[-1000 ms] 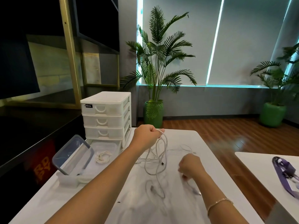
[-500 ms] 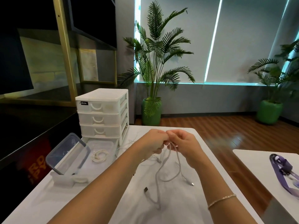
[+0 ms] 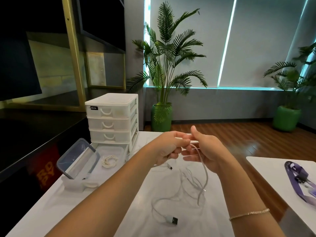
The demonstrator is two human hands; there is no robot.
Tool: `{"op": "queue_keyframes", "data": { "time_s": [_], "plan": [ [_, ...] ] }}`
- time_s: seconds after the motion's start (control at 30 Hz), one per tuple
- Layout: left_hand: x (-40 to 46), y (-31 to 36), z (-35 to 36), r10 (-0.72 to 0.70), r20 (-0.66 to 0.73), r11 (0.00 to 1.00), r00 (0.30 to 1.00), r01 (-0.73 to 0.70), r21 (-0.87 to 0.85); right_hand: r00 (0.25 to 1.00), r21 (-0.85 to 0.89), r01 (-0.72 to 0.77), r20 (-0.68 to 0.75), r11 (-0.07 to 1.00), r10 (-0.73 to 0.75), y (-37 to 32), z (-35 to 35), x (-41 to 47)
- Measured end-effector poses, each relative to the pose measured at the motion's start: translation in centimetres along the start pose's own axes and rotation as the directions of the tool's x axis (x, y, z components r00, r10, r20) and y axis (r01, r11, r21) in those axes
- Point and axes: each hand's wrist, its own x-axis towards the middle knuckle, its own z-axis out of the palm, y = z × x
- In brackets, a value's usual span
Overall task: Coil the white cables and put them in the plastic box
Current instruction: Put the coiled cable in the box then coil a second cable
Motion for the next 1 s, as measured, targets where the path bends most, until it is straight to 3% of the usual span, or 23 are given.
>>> {"op": "queue_keyframes", "data": {
  "time_s": [0.03, 0.17, 0.37, 0.53, 0.73, 1.0],
  "plan": [
    [0.0, 0.0, 0.2, 0.022, 0.0, 0.999, 1.0, -0.022, 0.042, 0.999, 0.027, -0.025, 0.029, 0.999, 0.024, -0.2, 0.1, -0.2],
    [-0.4, 0.0, -0.1, 0.016, -0.014, 0.992, 1.0, -0.014, 0.122, 0.994, -0.13, -0.055, 0.083, 0.99, 0.066, 0.3, -0.1, -0.2],
    [-0.9, -1.4, -2.2, -0.083, 0.114, 0.99, 0.99, 0.068, 0.125, 0.992, -0.187, 0.016, 0.13, 0.982, 0.008, 0.1, -0.8, -0.7],
    [-1.1, -3.2, -3.3, -0.241, 0.117, 0.915, 0.964, 0.185, 0.357, 0.998, -0.214, 0.046, 0.04, 0.976, -0.038, 0.9, -0.2, -0.1],
    [-1.7, -6.7, -6.0, -0.24, 0.099, 0.964, 0.966, 0.226, 0.138, 0.996, -0.143, 0.007, -0.086, 0.99, -0.02, 0.8, -1.6, 0.3],
    [-2.4, -7.9, -6.0, -0.184, 0.127, 0.98, 0.975, 0.171, 0.105, 0.995, -0.284, -0.008, -0.093, 0.959, -0.02, 1.2, -1.3, 0.2]
  ]
}}
